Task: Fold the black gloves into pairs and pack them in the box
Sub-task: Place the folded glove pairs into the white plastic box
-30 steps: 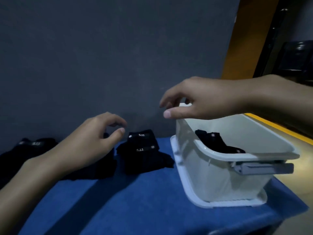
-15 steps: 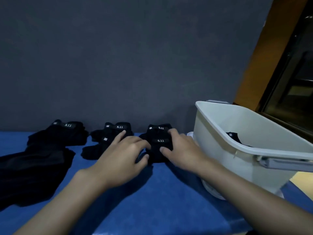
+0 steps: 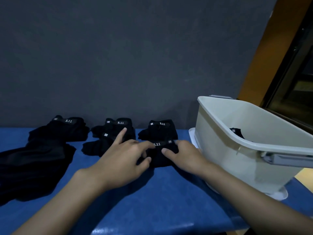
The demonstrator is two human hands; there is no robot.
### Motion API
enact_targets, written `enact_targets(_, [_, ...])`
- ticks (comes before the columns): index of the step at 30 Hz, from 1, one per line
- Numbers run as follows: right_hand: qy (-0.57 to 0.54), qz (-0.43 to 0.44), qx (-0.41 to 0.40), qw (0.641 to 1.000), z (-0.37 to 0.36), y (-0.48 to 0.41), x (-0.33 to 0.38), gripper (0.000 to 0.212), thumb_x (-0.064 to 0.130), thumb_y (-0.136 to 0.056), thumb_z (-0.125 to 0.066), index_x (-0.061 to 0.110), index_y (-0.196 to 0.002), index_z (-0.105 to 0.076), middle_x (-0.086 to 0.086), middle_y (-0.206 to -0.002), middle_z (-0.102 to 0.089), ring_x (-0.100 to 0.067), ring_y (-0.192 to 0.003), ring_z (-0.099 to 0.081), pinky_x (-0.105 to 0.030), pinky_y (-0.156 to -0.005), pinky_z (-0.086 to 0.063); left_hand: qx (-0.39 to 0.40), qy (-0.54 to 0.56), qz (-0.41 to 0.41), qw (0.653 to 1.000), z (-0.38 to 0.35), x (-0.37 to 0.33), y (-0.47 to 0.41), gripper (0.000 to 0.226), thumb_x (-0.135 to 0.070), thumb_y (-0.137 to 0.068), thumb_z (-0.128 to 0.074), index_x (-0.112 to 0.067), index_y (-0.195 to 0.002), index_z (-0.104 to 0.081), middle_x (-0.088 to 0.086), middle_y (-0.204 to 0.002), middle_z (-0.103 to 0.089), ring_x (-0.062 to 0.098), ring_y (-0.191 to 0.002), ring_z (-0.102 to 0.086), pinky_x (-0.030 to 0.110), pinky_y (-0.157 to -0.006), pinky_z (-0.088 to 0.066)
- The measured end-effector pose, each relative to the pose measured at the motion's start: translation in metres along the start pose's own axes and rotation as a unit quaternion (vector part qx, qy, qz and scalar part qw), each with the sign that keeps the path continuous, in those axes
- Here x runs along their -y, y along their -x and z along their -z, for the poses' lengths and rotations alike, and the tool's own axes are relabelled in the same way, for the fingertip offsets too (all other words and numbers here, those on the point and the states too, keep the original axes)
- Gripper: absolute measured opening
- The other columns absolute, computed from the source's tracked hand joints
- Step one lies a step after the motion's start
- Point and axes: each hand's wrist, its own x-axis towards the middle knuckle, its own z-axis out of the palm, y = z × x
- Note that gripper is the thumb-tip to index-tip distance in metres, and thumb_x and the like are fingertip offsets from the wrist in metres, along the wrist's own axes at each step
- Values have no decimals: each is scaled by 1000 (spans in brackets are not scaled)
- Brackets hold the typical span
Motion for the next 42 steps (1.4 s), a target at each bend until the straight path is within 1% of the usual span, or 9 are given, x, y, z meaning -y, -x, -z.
enact_targets(4, [-17, 26, 34, 999, 3, 8, 0, 52, 66, -76, -59, 36, -118, -56, 10, -114, -65, -18, -113, -58, -42, -101, -42, -40, 18, 5, 999, -1, -2, 2, 30, -41, -97, -49, -40, -128, -51, -21, -90, -53, -3, -99, -48, 31, -121, -10])
enact_targets(9, [-72, 45, 67, 994, 7, 15, -1, 53, 56, -71, -73, 41, -118, -52, 16, -110, -65, -12, -112, -58, -41, -104, -41, -69, 68, 5, 995, -5, -7, -1, 36, -43, -95, -54, -34, -130, -53, -19, -117, -47, 2, -111, -46, 20, -95, -37])
enact_targets(14, [-167, 60, 81, 981, 1, 18, -6, 67, 61, -48, -71, 49, -110, -49, 16, -108, -63, -5, -107, -60, -45, -105, -41, -33, 102, 14, 994, -12, -16, 0, 43, -44, -96, -54, -33, -136, -44, -16, -131, -51, 5, -120, -50, 24, -98, -42])
enact_targets(19, [-243, 78, 68, 964, 5, 25, -8, 59, 17, -75, -82, 33, -122, -50, -2, -110, -62, -13, -101, -63, -26, -89, -53, -21, 156, 53, 986, -11, -21, 1, 53, -44, -96, -56, -35, -142, -33, -14, -121, -55, 6, -115, -56, 25, -95, -46])
enact_targets(22, [-253, 100, 49, 961, 10, 29, -8, 60, 11, -77, -80, 30, -126, -48, 2, -107, -61, -7, -98, -60, -9, -77, -46, -17, 214, 89, 973, -10, -21, -1, 57, -46, -92, -60, -39, -141, -32, -18, -113, -59, -4, -98, -61, 15, -84, -50])
enact_targets(25, [-254, 123, 33, 959, 15, 32, -6, 62, 13, -77, -80, 32, -126, -47, 9, -103, -60, -3, -99, -59, -12, -79, -47, -35, 268, 116, 956, -9, -20, -4, 59, -51, -83, -68, -39, -134, -41, -23, -101, -61, -19, -93, -56, 1, -77, -44])
enact_targets(30, [-252, 163, 22, 954, 27, 41, 5, 65, 13, -79, -78, 34, -130, -44, 14, -105, -56, 2, -82, -58, -11, -65, -45, -37, 387, 154, 909, 0, -21, -6, 63, -52, -68, -78, -36, -123, -54, -3, -95, -74, 10, -85, -72, 32, -80, -59])
enact_targets(36, [-248, 207, -10, 946, 52, 51, 25, 64, 15, -79, -78, 33, -131, -45, 12, -111, -60, -2, -107, -57, -23, -96, -46, -75, 456, 114, 880, 30, -29, 0, 32, -9, -85, -73, -23, -113, -66, -5, -100, -75, 8, -95, -71, 17, -77, -54])
enact_targets(42, [-200, 257, -97, 941, 81, 64, 44, 70, 25, -79, -77, 35, -138, -39, 13, -129, -46, -6, -127, -40, -32, -110, -34, -158, 503, 105, 843, 65, -38, 1, 25, -10, -87, -68, -17, -110, -70, 1, -103, -76, 20, -95, -73, 35, -80, -58])
